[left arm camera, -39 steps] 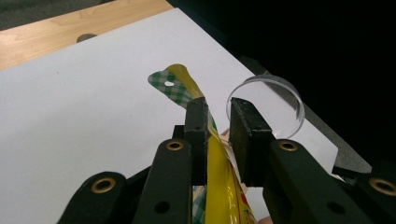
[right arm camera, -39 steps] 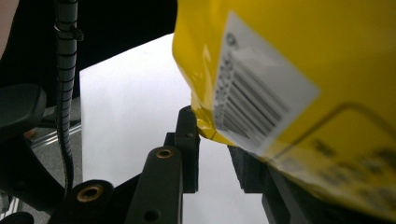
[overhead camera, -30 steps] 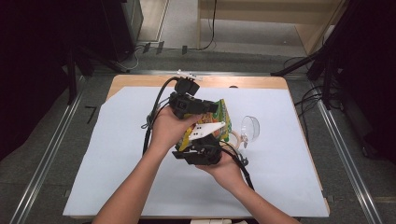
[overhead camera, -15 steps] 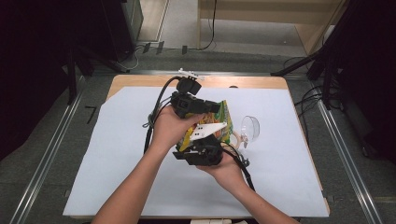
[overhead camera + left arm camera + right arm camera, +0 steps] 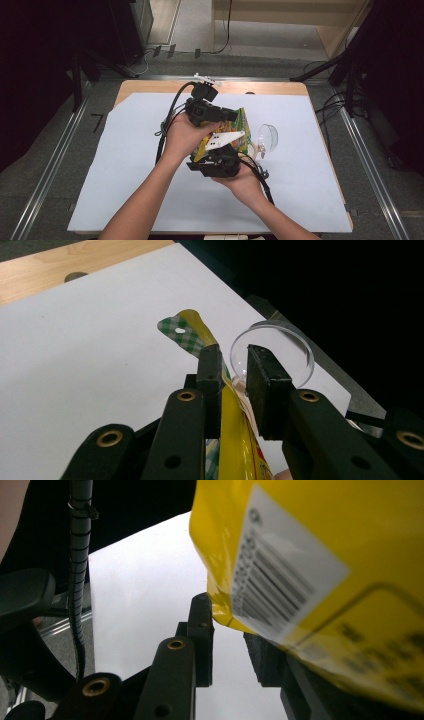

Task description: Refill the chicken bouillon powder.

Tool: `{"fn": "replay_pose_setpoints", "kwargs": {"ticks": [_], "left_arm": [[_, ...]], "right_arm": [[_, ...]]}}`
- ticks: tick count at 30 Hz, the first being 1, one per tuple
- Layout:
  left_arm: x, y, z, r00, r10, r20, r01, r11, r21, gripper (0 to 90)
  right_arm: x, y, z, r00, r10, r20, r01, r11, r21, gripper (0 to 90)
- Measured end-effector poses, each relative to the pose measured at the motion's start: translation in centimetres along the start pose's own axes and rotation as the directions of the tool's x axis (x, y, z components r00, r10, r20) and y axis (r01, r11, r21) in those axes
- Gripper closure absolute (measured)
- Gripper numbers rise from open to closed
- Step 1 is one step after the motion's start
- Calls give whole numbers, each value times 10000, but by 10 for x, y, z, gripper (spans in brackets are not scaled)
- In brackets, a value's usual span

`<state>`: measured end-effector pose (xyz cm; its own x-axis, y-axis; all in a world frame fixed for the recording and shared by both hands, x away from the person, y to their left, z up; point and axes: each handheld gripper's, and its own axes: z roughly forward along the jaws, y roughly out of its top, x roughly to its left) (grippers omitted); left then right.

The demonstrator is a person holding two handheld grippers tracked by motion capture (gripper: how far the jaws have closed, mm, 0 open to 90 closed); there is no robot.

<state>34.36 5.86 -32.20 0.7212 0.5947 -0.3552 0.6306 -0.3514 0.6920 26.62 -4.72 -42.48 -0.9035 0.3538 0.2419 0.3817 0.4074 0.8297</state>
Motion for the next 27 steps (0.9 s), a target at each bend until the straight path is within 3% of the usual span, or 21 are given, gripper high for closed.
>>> {"fn": "replay_pose_setpoints", "kwargs": {"ticks": [27], "left_arm": [[-4, -2, 1, 9998, 206, -28, -205, 9996, 188, 774]], "right_arm": [[5, -2, 0, 9999, 129, -6, -130, 9999, -57, 751]]}}
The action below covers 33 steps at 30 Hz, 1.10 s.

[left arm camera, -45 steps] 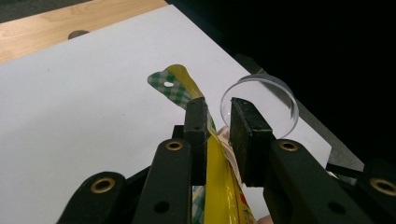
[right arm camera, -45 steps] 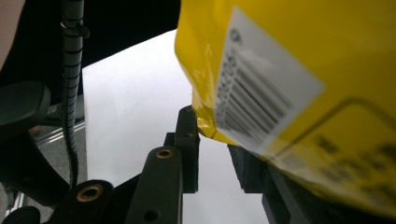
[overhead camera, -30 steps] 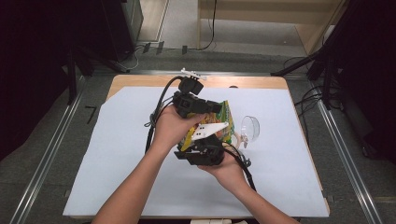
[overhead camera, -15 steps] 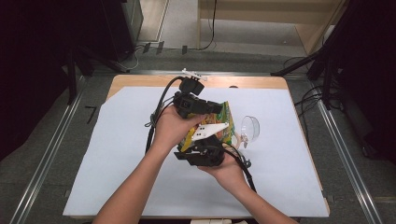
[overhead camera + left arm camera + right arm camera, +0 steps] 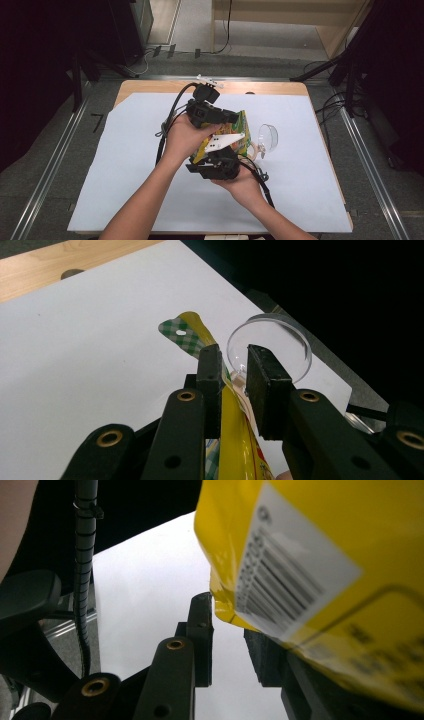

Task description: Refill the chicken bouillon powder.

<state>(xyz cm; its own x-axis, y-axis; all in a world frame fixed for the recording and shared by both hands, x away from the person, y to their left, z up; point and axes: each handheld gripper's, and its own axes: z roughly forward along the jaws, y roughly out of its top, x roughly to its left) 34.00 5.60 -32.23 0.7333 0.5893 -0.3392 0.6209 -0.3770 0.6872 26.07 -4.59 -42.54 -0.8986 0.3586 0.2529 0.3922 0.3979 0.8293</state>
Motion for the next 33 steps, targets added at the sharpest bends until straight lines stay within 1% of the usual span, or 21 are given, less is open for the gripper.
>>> {"fn": "replay_pose_setpoints", "kwargs": {"ticks": [5, 19, 33], "left_arm": [[0, -1, 0, 10000, -2, 47, 2, 10000, -17, 773], [-1, -1, -3, 10000, 52, 27, -52, 10000, -22, 773], [-1, -4, -5, 10000, 29, 27, -29, 10000, -38, 773]], "right_arm": [[1, 0, 0, 10000, -41, 40, 41, 10000, 29, 751], [3, 0, 1, 9999, -132, 53, 133, 9999, -67, 753], [5, 0, 3, 9997, -206, 96, 207, 9998, -53, 754]]}}
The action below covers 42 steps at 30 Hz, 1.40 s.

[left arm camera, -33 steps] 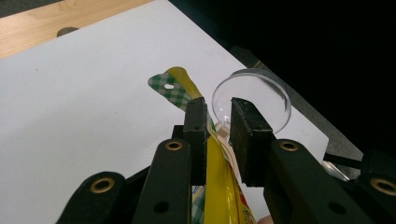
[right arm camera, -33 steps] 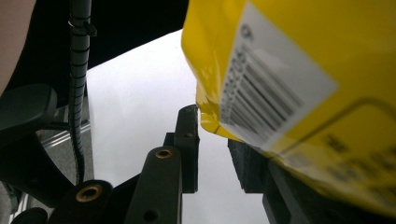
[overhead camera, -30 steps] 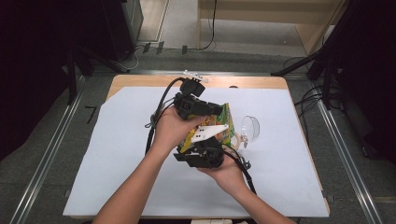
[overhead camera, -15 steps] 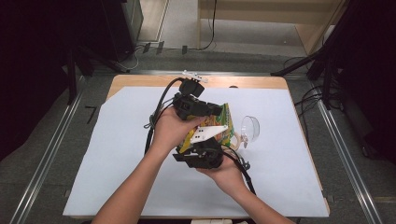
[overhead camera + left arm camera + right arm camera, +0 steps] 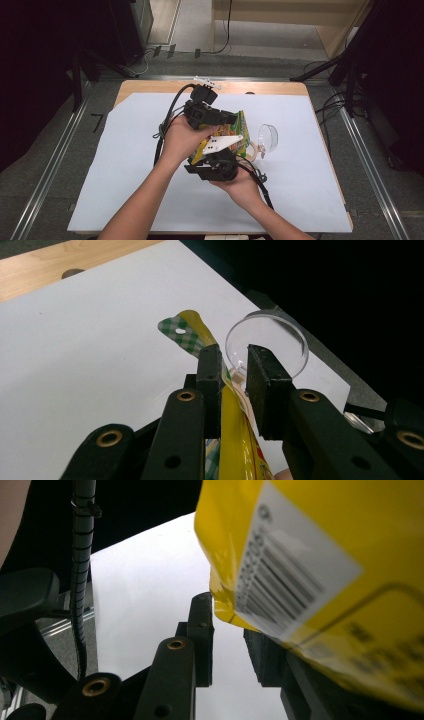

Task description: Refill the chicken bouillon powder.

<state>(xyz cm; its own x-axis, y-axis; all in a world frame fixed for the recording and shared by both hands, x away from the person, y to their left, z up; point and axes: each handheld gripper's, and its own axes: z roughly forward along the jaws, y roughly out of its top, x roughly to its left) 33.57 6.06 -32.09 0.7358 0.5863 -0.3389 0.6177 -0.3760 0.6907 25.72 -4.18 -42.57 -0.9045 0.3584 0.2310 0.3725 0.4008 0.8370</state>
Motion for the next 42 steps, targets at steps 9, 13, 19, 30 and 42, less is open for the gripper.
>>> {"fn": "replay_pose_setpoints", "kwargs": {"ticks": [9, 13, 19, 30, 42], "left_arm": [[1, -2, 0, 10000, -20, -20, 20, 10000, -14, 773], [1, -2, -1, 10000, -11, -28, 11, 10000, -6, 773], [1, -1, -1, 10000, -29, -34, 28, 10000, -41, 773], [0, 0, -3, 10000, 40, -73, -40, 10000, -12, 772], [1, 4, 0, 10000, -5, -49, 5, 10000, 6, 770]], "right_arm": [[0, -1, 2, 10000, -69, 29, 69, 10000, -51, 762], [0, -1, 2, 10000, -59, 36, 59, 10000, -46, 762], [0, -1, 2, 10000, -44, 62, 44, 9999, -97, 764], [0, 0, 3, 10000, -9, 43, 11, 9996, -285, 763], [-1, 3, 0, 10000, 89, -29, -89, 9999, -142, 754]]}}
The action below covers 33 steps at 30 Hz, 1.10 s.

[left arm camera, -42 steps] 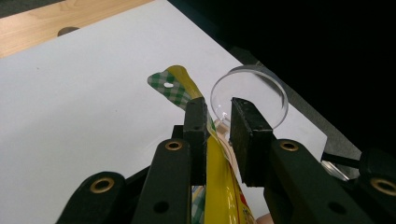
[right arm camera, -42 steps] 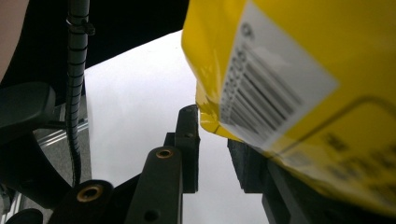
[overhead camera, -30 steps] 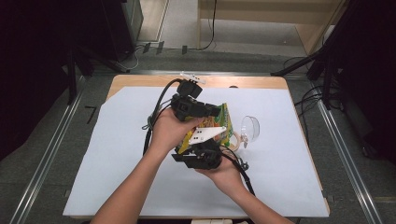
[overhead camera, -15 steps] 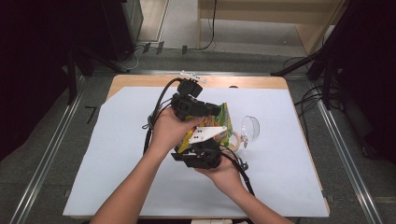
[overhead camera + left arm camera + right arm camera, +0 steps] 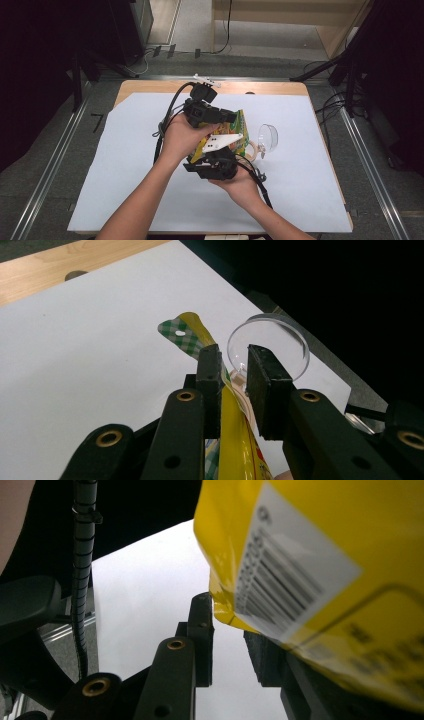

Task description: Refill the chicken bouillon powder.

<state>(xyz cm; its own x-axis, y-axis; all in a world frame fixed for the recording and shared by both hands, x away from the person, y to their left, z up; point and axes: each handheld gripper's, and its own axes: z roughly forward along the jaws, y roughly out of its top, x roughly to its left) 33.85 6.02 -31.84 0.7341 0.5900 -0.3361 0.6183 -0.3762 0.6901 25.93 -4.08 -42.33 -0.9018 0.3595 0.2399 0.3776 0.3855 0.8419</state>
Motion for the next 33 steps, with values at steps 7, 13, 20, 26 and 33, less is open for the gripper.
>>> {"fn": "replay_pose_setpoints", "kwargs": {"ticks": [7, 13, 20, 26, 33], "left_arm": [[1, 0, 3, 10000, -35, 68, 35, 10000, 55, 771], [1, 0, 3, 10000, -33, 64, 33, 10000, 68, 770], [1, 1, 3, 9999, -46, 115, 45, 9999, 93, 770], [1, 1, 3, 9999, -66, 113, 65, 9999, 88, 770], [1, 3, 4, 9999, -46, 121, 45, 9999, 116, 770]], "right_arm": [[-1, -2, 0, 9999, 143, 44, -143, 9999, 67, 752], [-1, -2, 0, 9999, 114, 63, -115, 9999, 73, 751], [-1, -1, -1, 9999, 137, 65, -138, 9999, 66, 751], [-1, -1, -1, 9999, 127, 77, -128, 9999, 39, 750], [-1, -1, -2, 9998, 174, 74, -175, 9998, 37, 747]]}}
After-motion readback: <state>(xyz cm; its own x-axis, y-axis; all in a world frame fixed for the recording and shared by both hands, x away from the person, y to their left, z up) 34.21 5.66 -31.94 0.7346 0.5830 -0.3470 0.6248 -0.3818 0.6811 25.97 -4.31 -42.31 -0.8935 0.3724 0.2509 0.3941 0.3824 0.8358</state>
